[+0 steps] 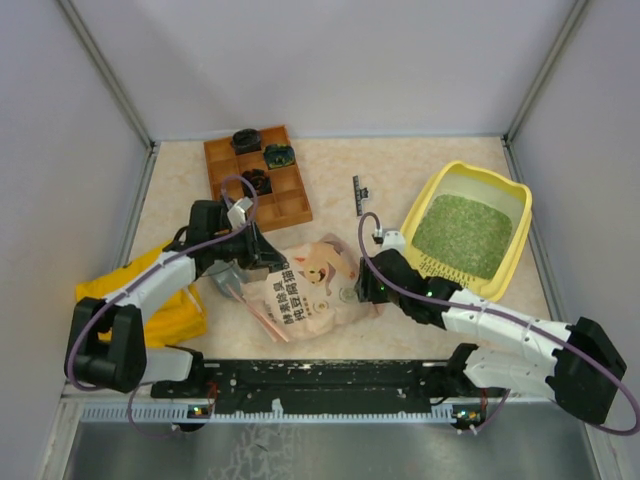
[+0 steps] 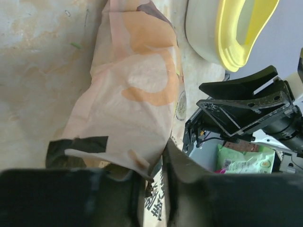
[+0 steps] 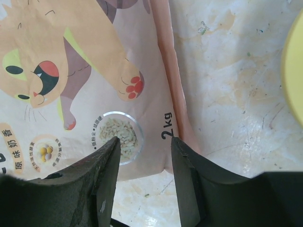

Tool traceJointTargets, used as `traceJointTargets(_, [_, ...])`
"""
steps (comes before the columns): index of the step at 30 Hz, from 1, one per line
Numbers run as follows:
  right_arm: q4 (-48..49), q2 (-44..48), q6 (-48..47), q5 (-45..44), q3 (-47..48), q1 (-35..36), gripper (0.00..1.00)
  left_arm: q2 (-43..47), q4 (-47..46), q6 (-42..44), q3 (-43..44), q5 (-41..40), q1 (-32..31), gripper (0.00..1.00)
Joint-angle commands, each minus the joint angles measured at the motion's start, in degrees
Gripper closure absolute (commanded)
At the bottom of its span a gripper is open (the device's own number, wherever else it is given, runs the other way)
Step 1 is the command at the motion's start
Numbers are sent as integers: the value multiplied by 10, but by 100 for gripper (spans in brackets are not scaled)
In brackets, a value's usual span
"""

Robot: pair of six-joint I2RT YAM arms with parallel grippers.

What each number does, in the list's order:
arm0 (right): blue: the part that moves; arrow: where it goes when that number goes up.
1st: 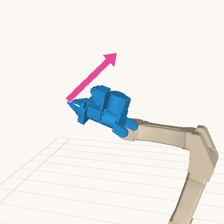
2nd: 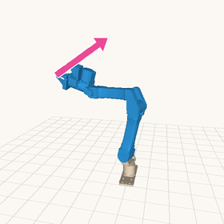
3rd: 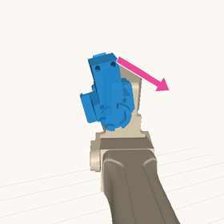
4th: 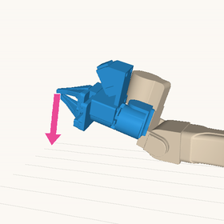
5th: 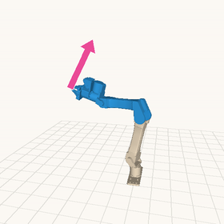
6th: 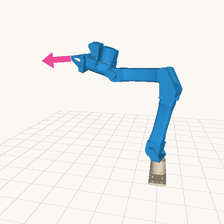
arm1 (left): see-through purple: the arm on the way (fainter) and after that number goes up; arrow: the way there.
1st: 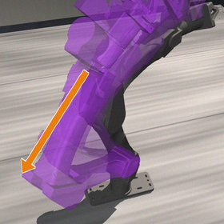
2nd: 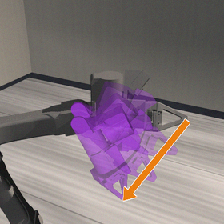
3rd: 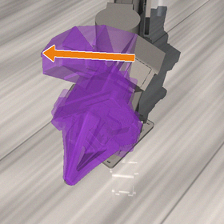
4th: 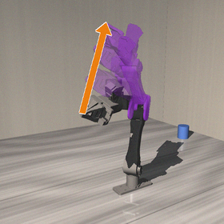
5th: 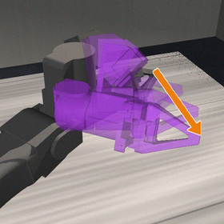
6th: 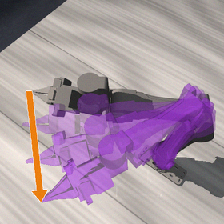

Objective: Fill the litter box with clean litter
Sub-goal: Open the cat litter bag at the center of the board.

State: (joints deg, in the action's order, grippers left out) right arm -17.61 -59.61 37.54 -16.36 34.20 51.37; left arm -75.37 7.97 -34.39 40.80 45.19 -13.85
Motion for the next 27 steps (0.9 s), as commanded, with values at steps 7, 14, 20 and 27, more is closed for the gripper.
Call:
traceJointTargets(7, [-3,1,67,-6,0,24,51,-45,-76,-27,0,-28,-50,98])
traceJointTargets(14, [-16,-3,82,-5,-14,26,50,-65,-118,-49,9,-34,-59,100])
traceJointTargets(20, [-37,-44,105,-34,-20,36,50,-103,-141,-58,18,-49,-89,100])
traceJointTargets(27, [-120,-59,158,-137,-24,35,59,-114,-134,-50,19,-67,-101,100])
